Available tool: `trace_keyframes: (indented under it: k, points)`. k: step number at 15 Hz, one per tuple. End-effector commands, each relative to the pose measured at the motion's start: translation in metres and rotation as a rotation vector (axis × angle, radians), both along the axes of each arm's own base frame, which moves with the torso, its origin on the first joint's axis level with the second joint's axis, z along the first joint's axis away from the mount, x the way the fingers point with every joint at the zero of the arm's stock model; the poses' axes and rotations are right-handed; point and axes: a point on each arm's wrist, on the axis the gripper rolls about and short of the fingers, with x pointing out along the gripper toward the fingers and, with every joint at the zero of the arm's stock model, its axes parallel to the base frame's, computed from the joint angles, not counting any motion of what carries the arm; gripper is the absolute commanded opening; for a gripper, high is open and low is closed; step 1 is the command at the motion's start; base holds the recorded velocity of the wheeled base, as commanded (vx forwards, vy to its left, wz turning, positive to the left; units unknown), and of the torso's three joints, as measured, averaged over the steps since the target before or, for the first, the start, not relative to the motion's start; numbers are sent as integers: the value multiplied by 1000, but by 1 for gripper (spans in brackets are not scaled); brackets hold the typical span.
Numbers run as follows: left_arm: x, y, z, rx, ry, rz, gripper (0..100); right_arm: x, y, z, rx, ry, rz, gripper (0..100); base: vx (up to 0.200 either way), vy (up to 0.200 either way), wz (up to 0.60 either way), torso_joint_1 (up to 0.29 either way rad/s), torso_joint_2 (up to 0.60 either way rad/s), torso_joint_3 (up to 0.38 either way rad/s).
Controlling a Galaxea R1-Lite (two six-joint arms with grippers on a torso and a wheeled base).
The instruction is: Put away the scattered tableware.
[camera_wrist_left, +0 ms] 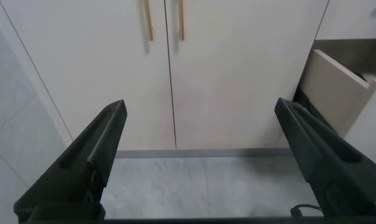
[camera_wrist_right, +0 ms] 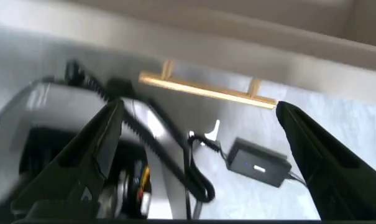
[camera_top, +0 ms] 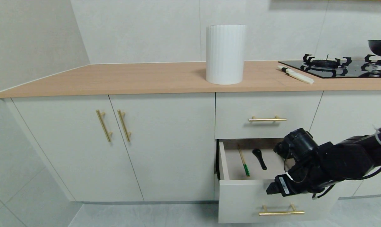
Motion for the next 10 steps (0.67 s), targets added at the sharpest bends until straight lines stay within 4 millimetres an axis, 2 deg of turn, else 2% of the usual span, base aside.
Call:
trace_keyframes:
  k: [1,6,7,10]
  points:
    - [0,0,0,0,2,0,100,27,1,-20,-4,-28,-38,100,0,0,0,0,0,0]
    - [0,0,0,0,2,0,100,54,8,-40,10,-230,-153,100,0,0,0,0,0,0]
    - [0,0,0,0,2,0,100,59,9,-50,16,-304,-190,100,0,0,0,0,0,0]
    - [0,0,0,0,2,0,100,66,11,-63,93,-497,-209,100,0,0,0,0,0,0]
